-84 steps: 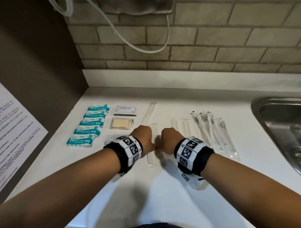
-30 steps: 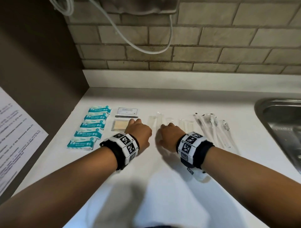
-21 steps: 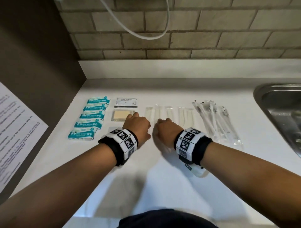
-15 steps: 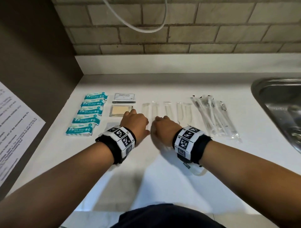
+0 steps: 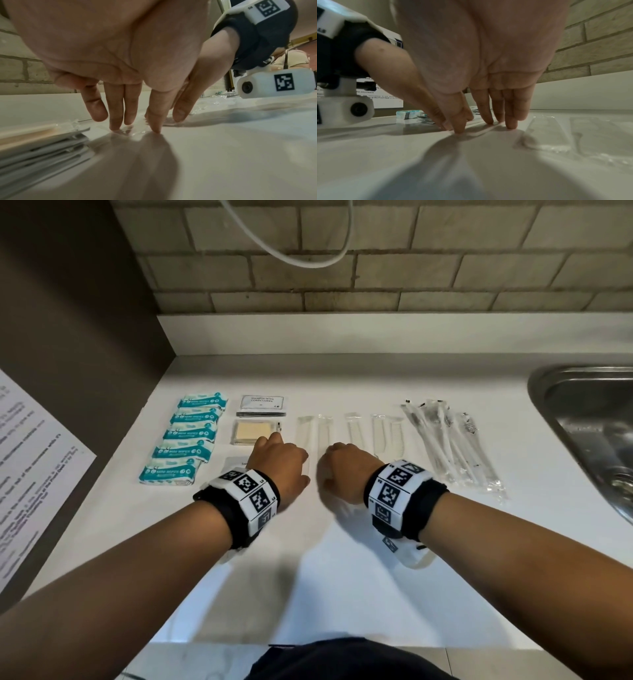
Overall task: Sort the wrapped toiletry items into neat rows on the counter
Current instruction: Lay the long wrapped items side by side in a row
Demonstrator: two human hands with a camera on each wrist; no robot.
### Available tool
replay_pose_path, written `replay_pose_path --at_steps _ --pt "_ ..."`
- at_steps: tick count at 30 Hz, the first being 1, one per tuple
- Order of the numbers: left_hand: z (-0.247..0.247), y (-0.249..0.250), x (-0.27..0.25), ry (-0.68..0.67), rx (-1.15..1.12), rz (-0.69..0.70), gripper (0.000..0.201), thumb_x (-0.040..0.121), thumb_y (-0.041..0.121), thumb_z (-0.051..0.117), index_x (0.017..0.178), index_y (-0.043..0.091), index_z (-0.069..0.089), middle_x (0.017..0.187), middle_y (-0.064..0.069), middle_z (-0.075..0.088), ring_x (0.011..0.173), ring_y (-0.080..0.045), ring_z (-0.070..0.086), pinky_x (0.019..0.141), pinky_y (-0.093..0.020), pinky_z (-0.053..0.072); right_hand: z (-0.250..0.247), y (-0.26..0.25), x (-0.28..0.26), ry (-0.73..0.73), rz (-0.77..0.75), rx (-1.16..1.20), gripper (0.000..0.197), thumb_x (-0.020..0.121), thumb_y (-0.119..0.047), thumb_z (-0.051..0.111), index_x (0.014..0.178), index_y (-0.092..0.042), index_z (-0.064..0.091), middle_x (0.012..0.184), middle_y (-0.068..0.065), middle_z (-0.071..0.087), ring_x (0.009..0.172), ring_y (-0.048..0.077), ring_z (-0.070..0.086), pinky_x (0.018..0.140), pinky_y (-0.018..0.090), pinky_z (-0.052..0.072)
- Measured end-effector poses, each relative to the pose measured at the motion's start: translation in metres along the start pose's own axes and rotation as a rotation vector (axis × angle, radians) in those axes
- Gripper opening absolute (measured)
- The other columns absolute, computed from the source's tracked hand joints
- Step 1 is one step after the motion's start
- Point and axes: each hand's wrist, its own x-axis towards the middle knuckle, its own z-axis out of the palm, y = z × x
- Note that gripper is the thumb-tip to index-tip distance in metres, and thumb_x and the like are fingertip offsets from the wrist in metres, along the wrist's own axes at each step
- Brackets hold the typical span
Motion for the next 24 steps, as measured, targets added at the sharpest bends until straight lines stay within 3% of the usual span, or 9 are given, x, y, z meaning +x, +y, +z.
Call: replay_pose_path --at_steps 14,18,22,24 --pt "-0.001 0.002 -0.004 -0.027 -0.004 -0.005 0.025 0.09 0.046 0.051 0.086 0.023 0.062 0.1 0.003 0.066 0.107 -0.026 0.045 0.088 -0.037 0.031 0.002 0.002 0.004 0.001 -0.009 0.005 0.029 0.09 -0.023 0.052 0.114 -0.015 0.066 0.12 0.004 0.054 0.116 0.025 0.049 0.091 0.042 0.051" --pt "-0.003 0.002 -0.004 -0.033 -0.005 -0.009 0.024 0.09 0.046 0.051 0.08 0.024 0.055 0.1 0.003 0.066 0.107 -0.026 0.045 0.089 -0.038 0.031 0.001 0.002 0.004 0.005 -0.005 -0.011 0.031 0.091 -0.024 0.052 0.117 -0.015 0.065 0.122 0.005 0.053 0.118 0.025 0.048 0.09 0.041 0.05" --pt "-0.008 0.002 -0.006 -0.039 -0.009 -0.02 0.028 0.088 0.048 0.053 0.075 0.024 0.049 0.087 0.004 0.058 0.104 -0.027 0.047 0.088 -0.038 0.032 0.001 0.004 0.002 0.019 -0.026 0.03 0.032 0.094 -0.028 0.05 0.116 -0.009 0.063 0.124 0.009 0.051 0.12 0.028 0.05 0.092 0.042 0.049" --pt "-0.012 0.004 -0.005 0.0 -0.041 -0.017 0.025 0.087 0.049 0.054 0.089 0.025 0.06 0.098 0.006 0.064 0.107 -0.026 0.047 0.089 -0.039 0.032 -0.003 0.009 0.0 0.012 -0.08 0.071 0.037 0.095 -0.033 0.049 0.118 -0.007 0.062 0.13 0.012 0.051 0.127 0.029 0.048 0.1 0.041 0.045"
